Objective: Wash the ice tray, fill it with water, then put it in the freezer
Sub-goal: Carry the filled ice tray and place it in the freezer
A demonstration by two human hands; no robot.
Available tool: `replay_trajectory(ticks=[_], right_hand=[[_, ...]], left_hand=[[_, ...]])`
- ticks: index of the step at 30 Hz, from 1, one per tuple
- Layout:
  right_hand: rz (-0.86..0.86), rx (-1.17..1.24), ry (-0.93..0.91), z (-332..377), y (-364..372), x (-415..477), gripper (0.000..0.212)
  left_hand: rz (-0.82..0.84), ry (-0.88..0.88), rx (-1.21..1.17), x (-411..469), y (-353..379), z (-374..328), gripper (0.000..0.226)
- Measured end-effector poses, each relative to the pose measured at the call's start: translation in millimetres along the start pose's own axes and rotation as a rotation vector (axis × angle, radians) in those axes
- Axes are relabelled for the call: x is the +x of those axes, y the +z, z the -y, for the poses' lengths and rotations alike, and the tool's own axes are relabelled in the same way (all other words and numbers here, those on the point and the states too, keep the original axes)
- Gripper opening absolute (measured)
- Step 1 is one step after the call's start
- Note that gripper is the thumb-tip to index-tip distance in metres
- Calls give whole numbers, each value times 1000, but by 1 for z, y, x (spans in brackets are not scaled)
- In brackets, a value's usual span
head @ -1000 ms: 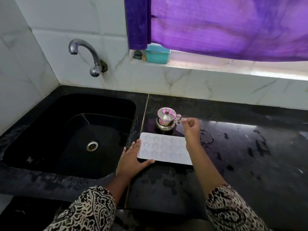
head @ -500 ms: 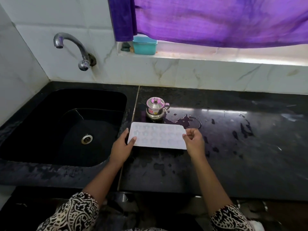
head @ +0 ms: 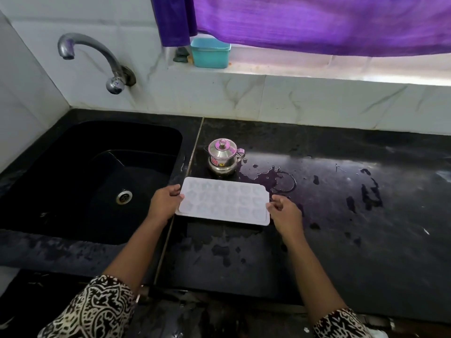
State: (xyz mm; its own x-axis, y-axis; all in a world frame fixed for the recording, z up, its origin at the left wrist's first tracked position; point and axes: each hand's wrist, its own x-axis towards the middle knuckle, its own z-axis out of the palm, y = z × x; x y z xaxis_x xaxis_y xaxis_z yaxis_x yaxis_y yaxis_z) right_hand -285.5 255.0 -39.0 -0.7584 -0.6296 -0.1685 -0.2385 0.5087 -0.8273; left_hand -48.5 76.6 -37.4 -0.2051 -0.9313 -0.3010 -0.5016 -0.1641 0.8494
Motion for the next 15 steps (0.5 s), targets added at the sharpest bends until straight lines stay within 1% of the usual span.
replay_trajectory(ticks=[4, 8, 11, 15], right_hand=[[53, 13, 17, -4, 3, 4, 31], [43, 33, 21, -4, 3, 0, 29], [22, 57, 30, -4, 6, -5, 27], [-18, 111, 54, -4, 7, -10, 26]], left_hand=[[17, -109, -126, 8, -4, 5, 38], [87, -213, -229, 7, -8, 2, 32], [124, -225, -249, 8, -9, 1, 28], [147, -196, -254, 9, -10, 7, 25]])
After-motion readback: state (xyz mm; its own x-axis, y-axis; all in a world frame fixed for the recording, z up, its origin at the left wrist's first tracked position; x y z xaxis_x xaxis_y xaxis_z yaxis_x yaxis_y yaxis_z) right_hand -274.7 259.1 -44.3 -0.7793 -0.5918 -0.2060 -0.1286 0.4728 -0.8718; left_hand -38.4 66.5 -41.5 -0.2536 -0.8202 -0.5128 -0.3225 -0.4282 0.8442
